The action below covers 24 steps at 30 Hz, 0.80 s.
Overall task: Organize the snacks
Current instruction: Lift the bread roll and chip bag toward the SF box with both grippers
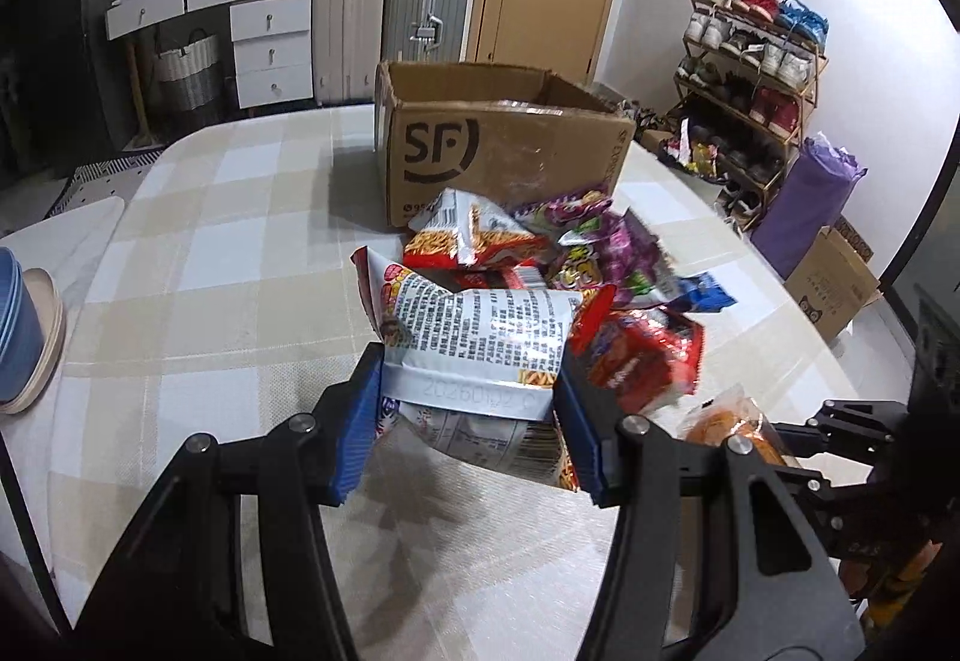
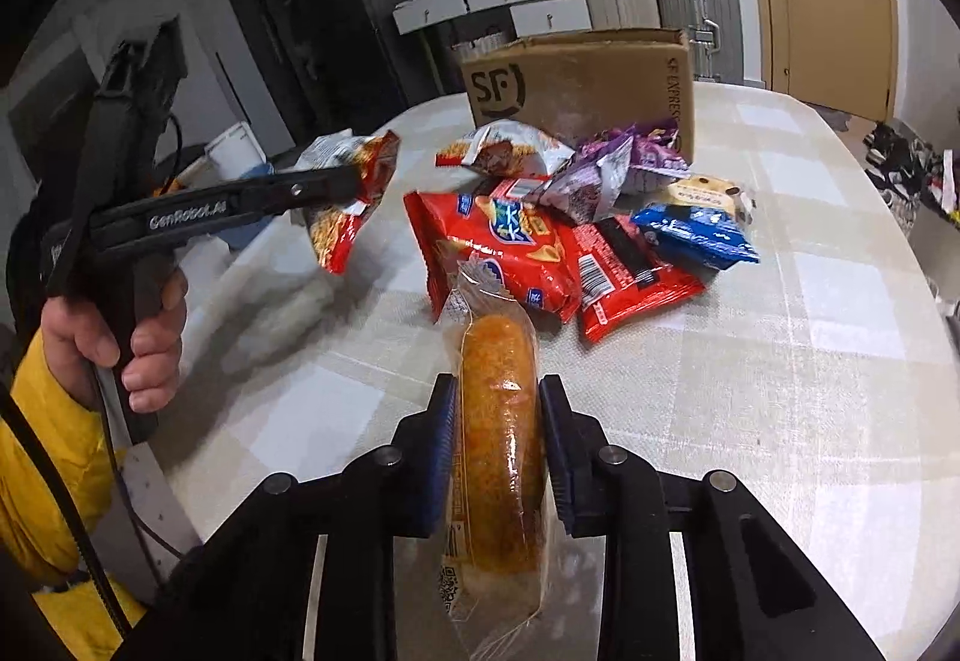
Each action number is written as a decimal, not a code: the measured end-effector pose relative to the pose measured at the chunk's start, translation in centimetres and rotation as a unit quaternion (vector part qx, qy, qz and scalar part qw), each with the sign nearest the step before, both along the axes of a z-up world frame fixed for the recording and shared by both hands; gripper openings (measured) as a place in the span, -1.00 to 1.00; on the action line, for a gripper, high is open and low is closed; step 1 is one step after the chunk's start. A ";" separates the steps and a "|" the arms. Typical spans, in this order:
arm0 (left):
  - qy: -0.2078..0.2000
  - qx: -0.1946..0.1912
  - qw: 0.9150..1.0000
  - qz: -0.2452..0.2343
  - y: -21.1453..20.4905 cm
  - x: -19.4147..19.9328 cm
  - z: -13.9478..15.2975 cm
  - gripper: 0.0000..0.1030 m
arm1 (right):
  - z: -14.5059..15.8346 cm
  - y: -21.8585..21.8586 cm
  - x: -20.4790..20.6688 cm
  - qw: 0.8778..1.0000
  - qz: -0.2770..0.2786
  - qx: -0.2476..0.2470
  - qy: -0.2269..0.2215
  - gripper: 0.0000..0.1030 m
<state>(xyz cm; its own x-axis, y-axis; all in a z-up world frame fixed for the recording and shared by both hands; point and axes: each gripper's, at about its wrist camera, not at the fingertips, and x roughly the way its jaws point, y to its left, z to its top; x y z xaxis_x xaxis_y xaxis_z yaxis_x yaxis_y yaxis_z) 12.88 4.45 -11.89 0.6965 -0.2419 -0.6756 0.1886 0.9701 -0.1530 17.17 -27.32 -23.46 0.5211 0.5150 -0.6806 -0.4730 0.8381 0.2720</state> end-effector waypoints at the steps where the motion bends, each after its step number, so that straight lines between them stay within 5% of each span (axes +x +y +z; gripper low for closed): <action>1: -0.003 -0.002 1.000 -0.001 -0.1 -0.4 0.4 -0.01 | 0.3 -0.3 -0.1 1.000 -0.003 0.006 0.001 -0.47; 12: -0.024 -0.012 1.000 -0.008 -0.1 -2.3 4.3 0.00 | 5.6 -2.0 0.2 0.998 -0.010 0.059 -0.020 -0.48; 24: -0.065 -0.021 0.997 -0.020 0.6 0.1 11.4 0.00 | 16.7 -1.2 8.4 0.994 0.025 0.087 -0.067 -0.48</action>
